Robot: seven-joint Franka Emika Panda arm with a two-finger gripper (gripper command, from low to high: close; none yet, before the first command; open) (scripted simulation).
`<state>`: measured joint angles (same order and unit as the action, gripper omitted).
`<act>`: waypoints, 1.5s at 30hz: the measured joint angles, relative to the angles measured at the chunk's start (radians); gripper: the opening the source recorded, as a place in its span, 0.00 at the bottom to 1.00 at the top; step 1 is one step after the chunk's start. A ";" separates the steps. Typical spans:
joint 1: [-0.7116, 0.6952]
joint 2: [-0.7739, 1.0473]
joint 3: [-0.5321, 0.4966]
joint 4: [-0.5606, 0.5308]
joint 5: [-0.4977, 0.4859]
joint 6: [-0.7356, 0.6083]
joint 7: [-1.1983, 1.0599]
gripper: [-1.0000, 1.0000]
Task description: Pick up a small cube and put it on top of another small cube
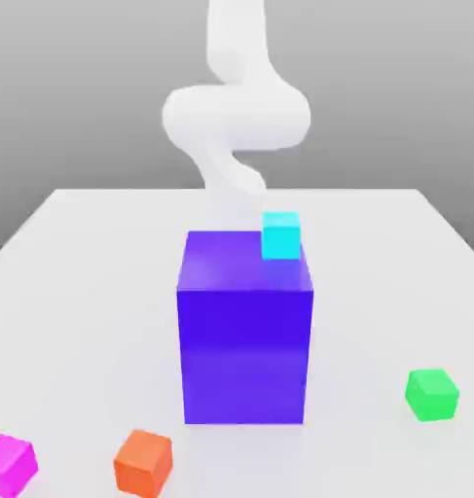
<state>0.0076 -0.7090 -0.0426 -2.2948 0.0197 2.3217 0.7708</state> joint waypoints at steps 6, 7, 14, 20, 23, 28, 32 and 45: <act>0.012 0.222 -0.103 0.013 0.059 0.054 -0.080 0.50; 0.014 0.258 -0.120 0.015 0.070 0.062 -0.094 0.50; 0.005 0.513 -0.218 0.029 0.160 0.122 -0.200 0.50; -0.054 0.731 -0.263 0.042 0.236 0.172 -0.290 0.50; -0.085 0.838 -0.270 0.048 0.259 0.200 -0.325 0.50; -0.134 1.009 -0.292 0.056 0.273 0.250 -0.366 0.50; -0.179 1.143 -0.295 0.068 0.281 0.307 -0.392 0.50; -0.211 1.215 -0.263 0.083 0.309 0.355 -0.416 0.00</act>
<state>-0.2030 0.5063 -0.3053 -2.2114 0.3291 2.6768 0.3551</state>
